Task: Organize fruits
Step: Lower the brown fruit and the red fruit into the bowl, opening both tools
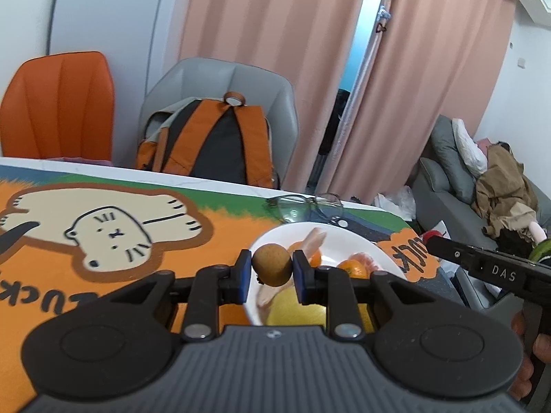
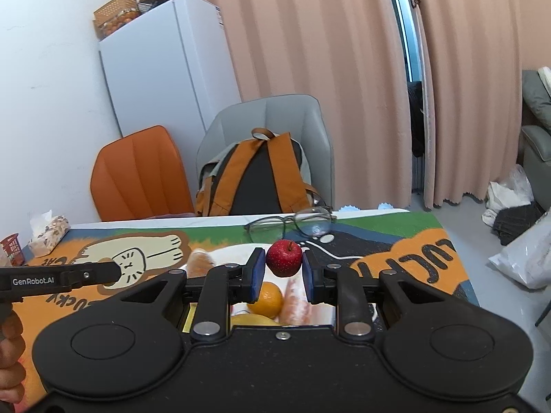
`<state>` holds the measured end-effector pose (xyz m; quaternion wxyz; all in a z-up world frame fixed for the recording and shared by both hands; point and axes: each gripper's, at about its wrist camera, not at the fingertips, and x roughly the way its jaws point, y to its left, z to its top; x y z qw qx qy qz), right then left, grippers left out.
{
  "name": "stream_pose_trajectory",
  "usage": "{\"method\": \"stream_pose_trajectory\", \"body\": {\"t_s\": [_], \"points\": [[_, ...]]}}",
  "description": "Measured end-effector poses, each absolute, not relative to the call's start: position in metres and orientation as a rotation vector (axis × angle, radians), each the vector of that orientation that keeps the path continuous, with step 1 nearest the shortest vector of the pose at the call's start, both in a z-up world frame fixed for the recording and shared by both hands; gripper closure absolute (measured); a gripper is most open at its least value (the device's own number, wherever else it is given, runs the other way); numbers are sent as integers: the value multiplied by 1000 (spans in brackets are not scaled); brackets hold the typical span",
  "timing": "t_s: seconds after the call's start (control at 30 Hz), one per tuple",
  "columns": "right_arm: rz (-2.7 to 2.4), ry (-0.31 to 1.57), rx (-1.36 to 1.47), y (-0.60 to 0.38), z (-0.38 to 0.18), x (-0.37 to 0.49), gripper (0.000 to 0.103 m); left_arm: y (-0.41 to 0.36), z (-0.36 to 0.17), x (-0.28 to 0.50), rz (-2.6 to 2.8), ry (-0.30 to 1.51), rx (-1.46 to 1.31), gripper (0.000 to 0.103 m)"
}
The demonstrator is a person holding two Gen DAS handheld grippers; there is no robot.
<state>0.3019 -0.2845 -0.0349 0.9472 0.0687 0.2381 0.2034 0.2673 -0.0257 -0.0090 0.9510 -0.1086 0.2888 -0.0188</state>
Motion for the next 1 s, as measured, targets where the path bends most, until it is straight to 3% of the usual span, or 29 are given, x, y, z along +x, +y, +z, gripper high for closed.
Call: {"method": "stream_pose_trajectory", "body": {"t_s": [0.33, 0.4, 0.43, 0.77, 1.0], "points": [[420, 526, 148, -284, -42, 309, 76, -48, -13, 291, -70, 604, -193, 79], [421, 528, 164, -287, -41, 309, 64, -52, -15, 295, -76, 609, -187, 79], [423, 523, 172, -288, -40, 308, 62, -54, -15, 297, -79, 611, -185, 79], [418, 524, 182, -292, -41, 309, 59, -68, -18, 313, -102, 624, -171, 79], [427, 515, 165, -287, -38, 305, 54, -67, -19, 312, -77, 627, -176, 70]]}}
